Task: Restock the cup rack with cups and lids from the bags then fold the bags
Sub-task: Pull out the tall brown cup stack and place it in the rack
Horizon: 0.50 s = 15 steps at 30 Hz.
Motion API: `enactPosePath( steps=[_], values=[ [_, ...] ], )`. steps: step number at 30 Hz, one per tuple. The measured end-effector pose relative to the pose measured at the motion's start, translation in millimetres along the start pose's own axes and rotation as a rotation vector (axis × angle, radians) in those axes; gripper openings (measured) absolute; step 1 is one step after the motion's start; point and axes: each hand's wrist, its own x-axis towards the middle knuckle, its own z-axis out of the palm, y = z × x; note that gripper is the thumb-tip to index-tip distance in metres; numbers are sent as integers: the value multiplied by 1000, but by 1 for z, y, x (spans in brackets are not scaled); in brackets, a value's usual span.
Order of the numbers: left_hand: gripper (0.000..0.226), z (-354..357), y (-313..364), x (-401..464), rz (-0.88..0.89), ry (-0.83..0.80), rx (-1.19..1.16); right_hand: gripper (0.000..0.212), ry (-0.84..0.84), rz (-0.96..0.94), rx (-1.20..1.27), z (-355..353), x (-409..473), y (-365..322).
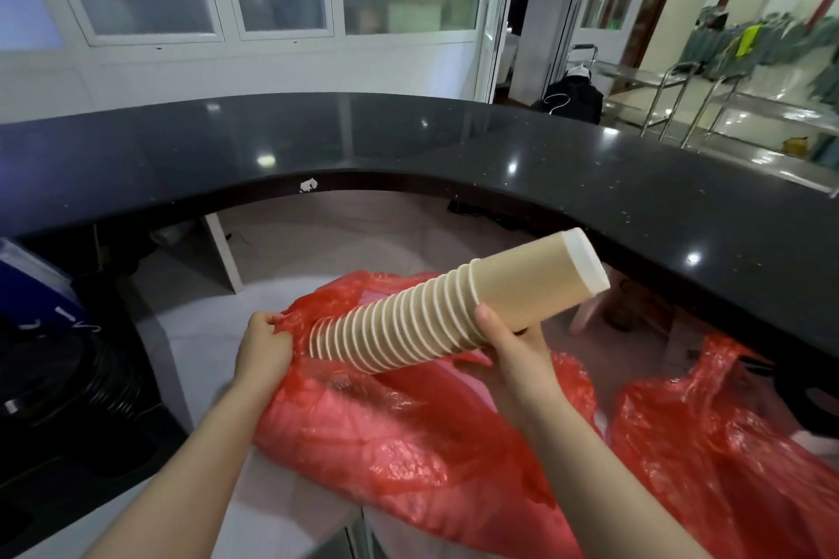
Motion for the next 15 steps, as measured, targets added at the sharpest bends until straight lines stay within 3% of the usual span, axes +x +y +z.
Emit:
enactPosePath(
  steps=[4, 12, 15],
  values=[
    [13, 2, 3, -6, 27, 2, -88, 46, 22, 82, 184, -7, -1, 11],
    [14, -2, 14, -9, 180, 4, -164, 74, 15, 66, 282, -17, 7, -1],
    [11, -5, 15, -5, 141, 49, -182, 68, 10, 112, 334, -24, 5, -2]
  ],
)
